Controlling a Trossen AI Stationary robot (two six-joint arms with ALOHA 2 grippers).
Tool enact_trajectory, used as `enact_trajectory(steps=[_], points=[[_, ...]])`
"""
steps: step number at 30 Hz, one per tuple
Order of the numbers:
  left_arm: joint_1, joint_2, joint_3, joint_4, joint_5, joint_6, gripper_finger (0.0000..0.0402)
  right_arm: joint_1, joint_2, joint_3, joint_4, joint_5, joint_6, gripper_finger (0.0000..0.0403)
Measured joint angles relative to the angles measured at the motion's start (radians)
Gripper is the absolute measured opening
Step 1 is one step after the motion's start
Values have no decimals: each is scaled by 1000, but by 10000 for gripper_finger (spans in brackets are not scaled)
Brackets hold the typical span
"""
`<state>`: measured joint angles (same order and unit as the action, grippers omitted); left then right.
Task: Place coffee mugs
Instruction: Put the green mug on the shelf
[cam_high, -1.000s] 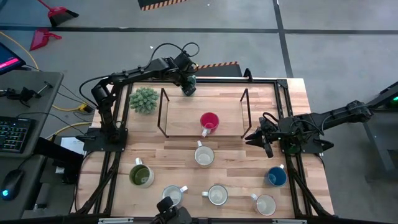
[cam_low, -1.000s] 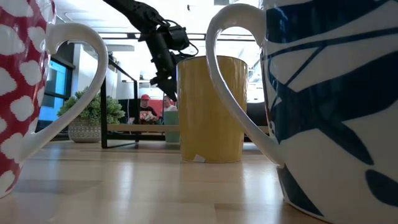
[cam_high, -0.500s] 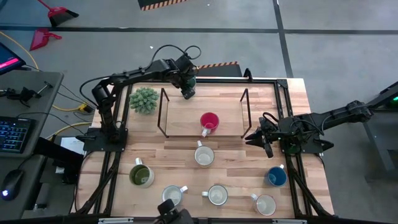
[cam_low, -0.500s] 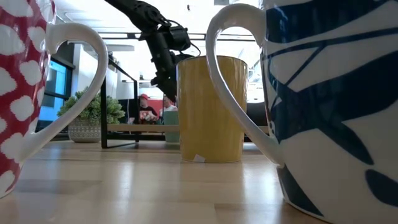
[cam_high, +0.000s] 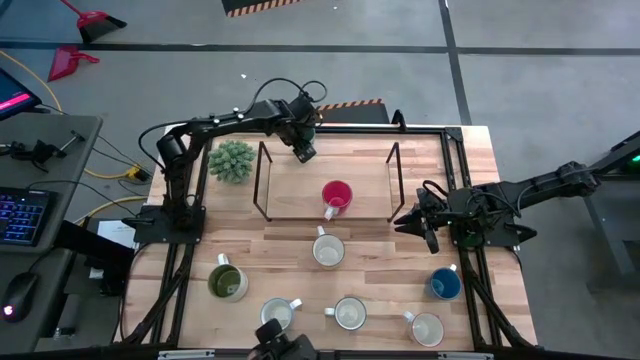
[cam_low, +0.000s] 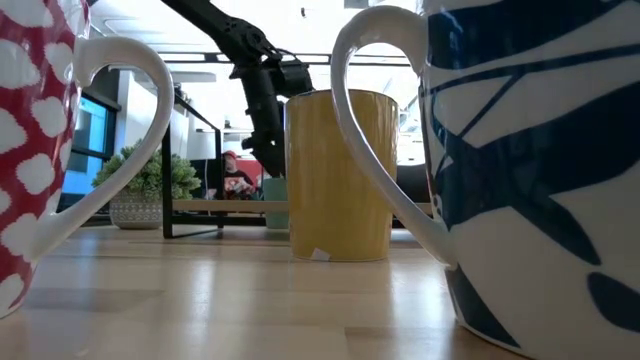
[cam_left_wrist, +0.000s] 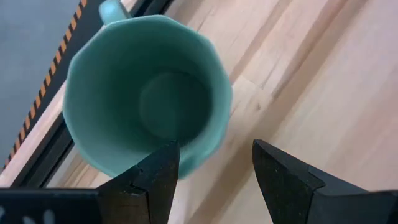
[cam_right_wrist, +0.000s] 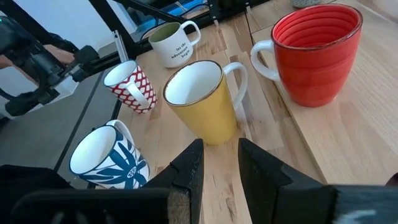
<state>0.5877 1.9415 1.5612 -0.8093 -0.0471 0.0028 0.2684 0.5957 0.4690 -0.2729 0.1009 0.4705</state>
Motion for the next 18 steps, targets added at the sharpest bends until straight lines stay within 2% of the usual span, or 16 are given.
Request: enact_trajectory(steps=[7,18], points=[[-1,28,0,64,-28,14,192,0,0,0,0,0,-4,80],[1,76,0,76,-38,44,192,0,0,0,0,0,-3,80]])
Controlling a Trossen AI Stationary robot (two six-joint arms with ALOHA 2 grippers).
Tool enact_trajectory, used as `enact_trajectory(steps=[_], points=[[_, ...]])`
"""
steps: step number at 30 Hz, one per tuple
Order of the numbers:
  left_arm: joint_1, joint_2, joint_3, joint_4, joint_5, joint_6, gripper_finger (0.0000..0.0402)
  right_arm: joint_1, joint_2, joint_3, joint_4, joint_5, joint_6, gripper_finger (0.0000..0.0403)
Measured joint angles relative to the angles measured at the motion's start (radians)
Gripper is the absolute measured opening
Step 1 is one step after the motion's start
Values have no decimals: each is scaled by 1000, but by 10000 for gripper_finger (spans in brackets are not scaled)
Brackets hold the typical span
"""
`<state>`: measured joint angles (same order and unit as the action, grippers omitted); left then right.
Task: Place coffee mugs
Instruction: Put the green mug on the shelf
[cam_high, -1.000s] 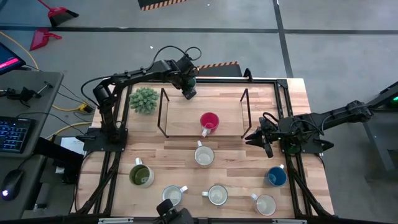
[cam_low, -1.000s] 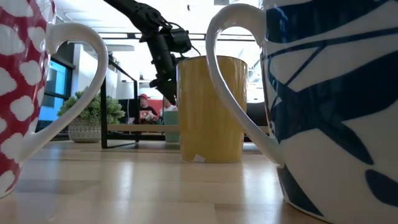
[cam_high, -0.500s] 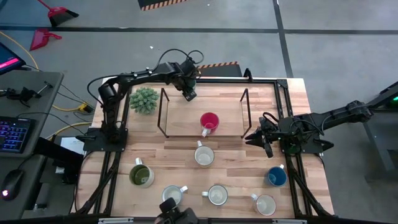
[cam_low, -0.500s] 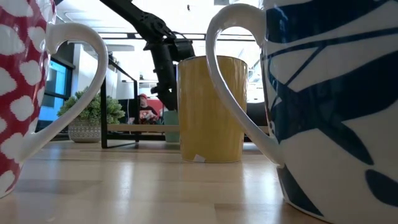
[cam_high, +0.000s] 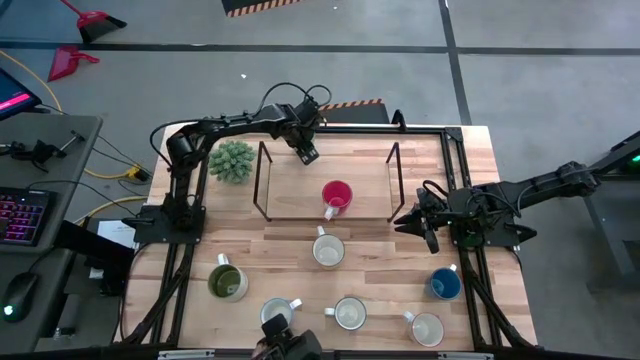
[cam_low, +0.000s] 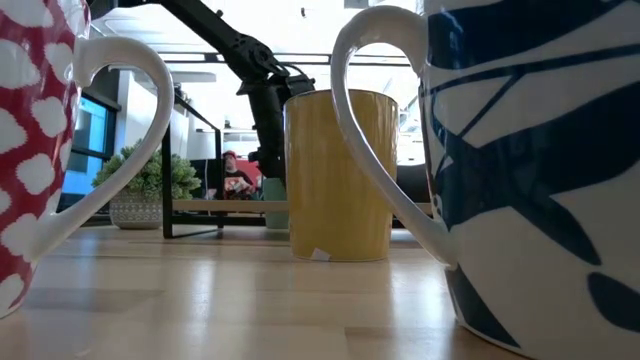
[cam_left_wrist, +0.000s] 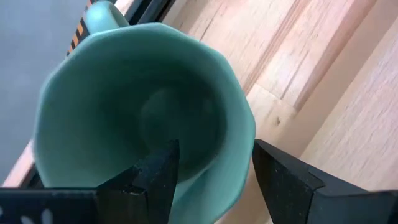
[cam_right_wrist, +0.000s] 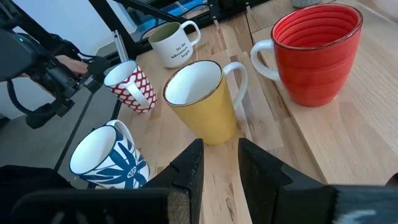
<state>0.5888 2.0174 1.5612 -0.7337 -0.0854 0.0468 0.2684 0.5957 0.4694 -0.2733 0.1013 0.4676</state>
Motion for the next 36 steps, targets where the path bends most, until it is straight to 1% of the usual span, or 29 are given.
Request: enact_trajectory(steps=[3,7,12,16,17,23,25,31,36], points=[[0,0,0,20,-8,24,184,0,0,0,0,0,0,80],[0,0,0,37,-10,47,152,0,0,0,0,0,3,80],[0,0,0,45,-7,63,90,0,0,0,0,0,3,80],[0,0,0,44,-10,80,20,0,0,0,0,0,3,80],[0,0,0,38,-6,86,14,0,0,0,0,0,3,80],[0,-3,0,44,-11,88,9,0,0,0,0,0,-2,80],[0,-4,20,13,-11,87,8,0,0,0,0,0,-2,80],[-4,-10,223,-147,-39,111,8,0,0,0,0,0,-4,80],[-25,-9,384,-332,-36,61,8,0,0,0,0,7,-22,80]])
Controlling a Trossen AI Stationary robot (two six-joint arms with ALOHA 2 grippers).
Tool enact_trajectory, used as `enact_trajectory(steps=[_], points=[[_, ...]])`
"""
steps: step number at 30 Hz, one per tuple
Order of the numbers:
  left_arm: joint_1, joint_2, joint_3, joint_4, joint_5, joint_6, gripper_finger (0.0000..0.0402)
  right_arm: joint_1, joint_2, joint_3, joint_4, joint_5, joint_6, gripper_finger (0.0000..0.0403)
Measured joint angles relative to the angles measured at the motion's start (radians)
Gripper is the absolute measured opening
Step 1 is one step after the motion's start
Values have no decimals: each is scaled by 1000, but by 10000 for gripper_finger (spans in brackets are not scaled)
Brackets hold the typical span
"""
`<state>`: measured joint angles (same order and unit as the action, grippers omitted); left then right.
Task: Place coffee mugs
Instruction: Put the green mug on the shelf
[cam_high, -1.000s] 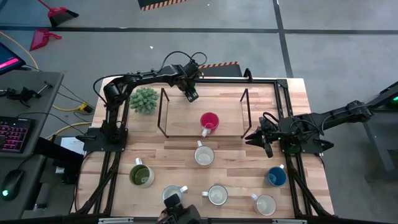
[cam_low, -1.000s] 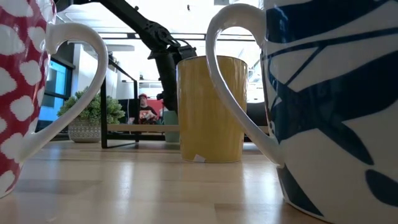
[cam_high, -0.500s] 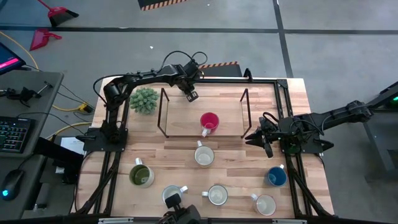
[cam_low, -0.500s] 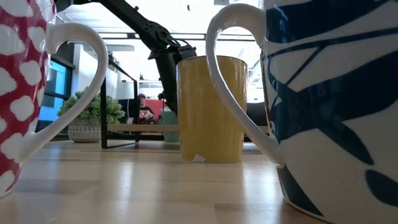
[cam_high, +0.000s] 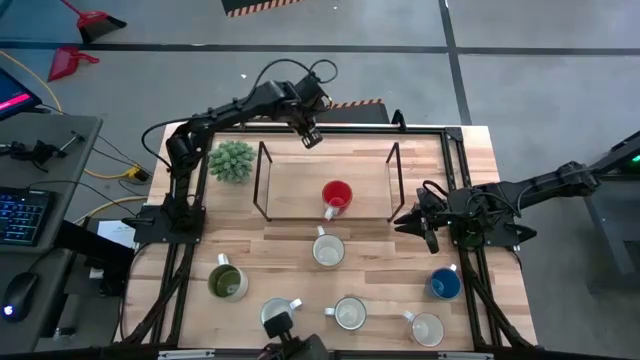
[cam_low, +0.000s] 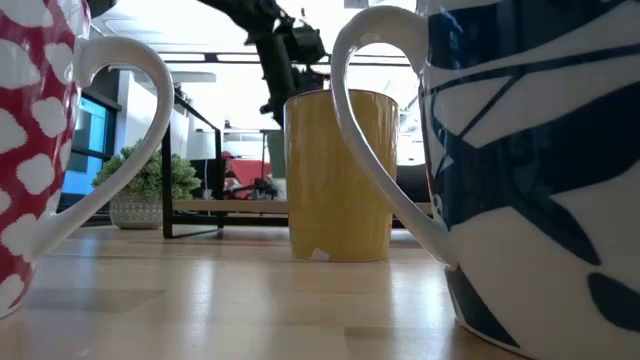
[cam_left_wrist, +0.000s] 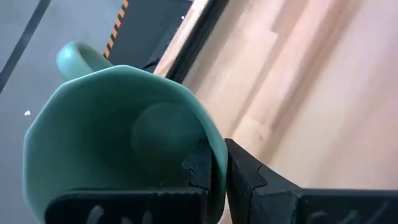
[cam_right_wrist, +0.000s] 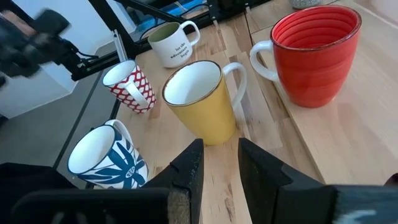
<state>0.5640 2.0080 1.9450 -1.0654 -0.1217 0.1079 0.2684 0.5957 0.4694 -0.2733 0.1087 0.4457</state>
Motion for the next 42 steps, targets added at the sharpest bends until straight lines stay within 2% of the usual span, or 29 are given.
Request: enact_trajectory(steps=[5,11,18,23,26,37,42], points=[[-59,-1,70,-245,3,-29,8,0,0,0,0,38,-39,80],[-157,-22,71,-391,9,-20,8,0,0,0,0,50,-53,80],[-231,-64,48,-359,34,-49,8,0,0,0,0,57,-80,80],[-277,-88,-56,-308,29,-98,8,0,0,0,2,69,-32,80],[-305,-122,-123,-251,-9,-88,8,0,0,0,1,76,0,80],[-303,-194,-340,-62,5,-151,8,0,0,0,14,76,29,80],[-300,-195,-370,-9,-7,-142,8,0,0,0,32,76,52,80]])
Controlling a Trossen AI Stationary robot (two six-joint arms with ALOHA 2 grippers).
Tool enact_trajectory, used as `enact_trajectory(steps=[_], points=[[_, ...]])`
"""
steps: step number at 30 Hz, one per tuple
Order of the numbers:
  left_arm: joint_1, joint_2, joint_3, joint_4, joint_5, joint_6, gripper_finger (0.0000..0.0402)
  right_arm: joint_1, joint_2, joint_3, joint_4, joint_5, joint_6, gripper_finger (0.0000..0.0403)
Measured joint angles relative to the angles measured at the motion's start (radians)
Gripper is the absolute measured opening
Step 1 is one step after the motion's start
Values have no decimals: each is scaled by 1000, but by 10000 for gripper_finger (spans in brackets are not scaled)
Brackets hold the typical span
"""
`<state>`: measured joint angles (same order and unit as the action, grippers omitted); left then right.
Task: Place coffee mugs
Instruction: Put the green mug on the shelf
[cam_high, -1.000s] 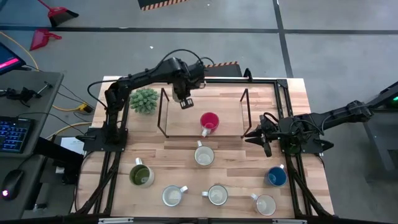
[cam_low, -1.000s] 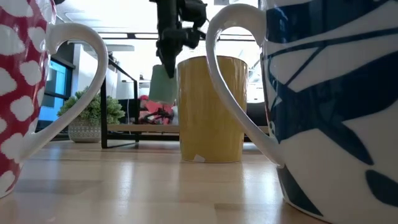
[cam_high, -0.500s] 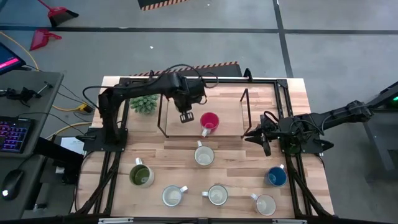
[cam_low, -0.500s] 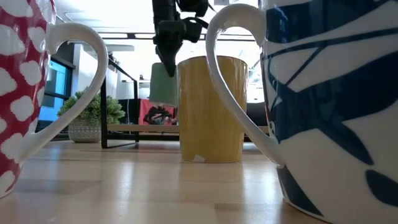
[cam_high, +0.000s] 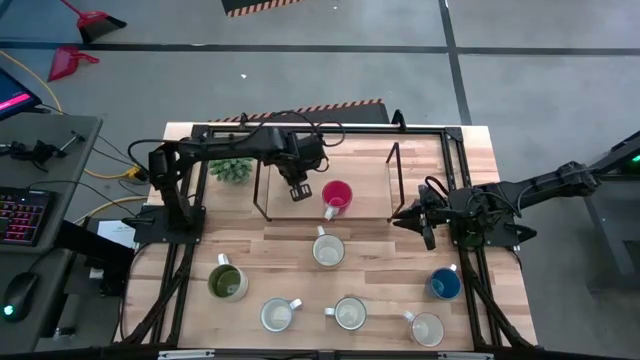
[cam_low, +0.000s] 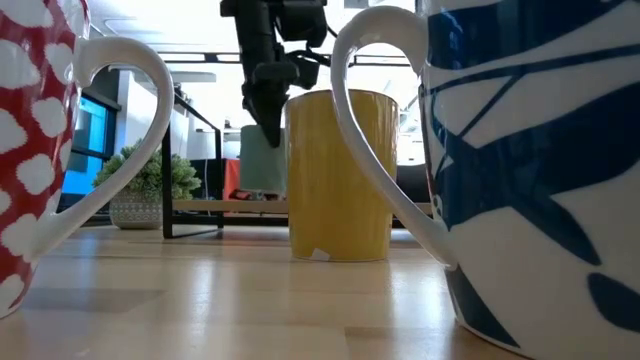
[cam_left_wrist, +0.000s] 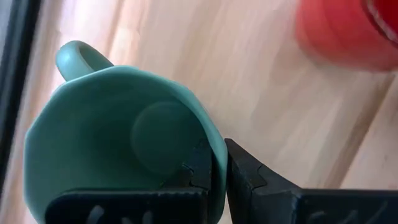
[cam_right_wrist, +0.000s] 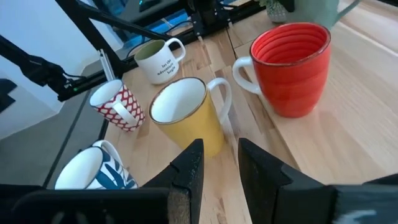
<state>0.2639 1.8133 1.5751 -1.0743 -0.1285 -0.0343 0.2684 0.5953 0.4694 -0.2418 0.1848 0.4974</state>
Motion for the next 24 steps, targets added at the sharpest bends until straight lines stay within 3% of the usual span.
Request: enact_trajectory(steps=[24], points=[[13,5,-9,96,87,45,8,0,0,0,30,0,-7,80]])
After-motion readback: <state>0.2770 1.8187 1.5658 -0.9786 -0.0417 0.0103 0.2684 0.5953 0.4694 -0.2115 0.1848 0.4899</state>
